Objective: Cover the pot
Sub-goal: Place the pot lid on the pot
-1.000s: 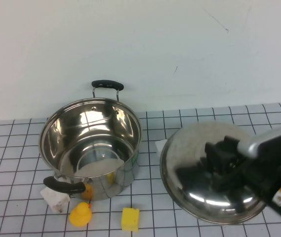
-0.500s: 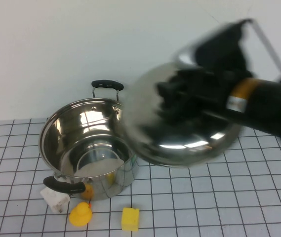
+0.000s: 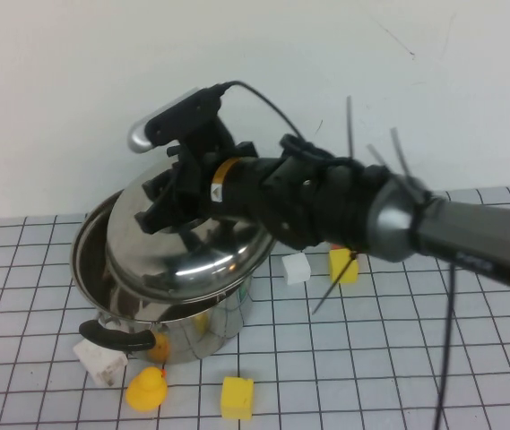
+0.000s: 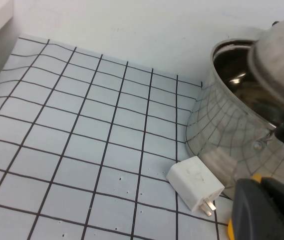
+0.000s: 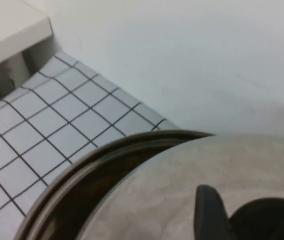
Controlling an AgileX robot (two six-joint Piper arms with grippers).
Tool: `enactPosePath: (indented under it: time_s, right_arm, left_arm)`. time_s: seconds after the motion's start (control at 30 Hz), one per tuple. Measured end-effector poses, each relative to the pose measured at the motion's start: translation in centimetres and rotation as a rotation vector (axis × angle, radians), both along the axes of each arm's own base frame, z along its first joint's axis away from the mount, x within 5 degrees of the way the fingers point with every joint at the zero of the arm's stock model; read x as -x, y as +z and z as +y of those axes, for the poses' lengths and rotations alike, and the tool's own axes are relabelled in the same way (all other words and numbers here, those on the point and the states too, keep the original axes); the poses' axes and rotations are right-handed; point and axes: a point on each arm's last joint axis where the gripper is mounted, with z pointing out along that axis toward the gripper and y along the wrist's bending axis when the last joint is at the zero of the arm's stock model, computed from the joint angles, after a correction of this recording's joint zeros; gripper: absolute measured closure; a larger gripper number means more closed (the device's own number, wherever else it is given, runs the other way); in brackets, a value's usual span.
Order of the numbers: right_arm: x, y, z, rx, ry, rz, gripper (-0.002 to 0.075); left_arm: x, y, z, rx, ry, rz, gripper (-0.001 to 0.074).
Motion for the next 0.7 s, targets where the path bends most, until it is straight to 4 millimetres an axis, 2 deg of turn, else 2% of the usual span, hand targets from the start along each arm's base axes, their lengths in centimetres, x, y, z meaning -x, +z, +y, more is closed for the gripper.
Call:
enactPosePath:
  time_s: [0.3, 0.7]
  right_arm:
    - [0.3, -1.1, 2.3, -0.084, 0.019, -0.001, 0.0386]
    - [-0.1, -2.7, 2.8, -0.132, 0.0, 0.02, 0.0386]
  left_arm:
    - [0.0, 0.0, 0.0, 0.0, 0.0, 0.0, 0.0738]
    - [0.0, 0.0, 0.0, 0.0, 0.0, 0.0, 0.0738]
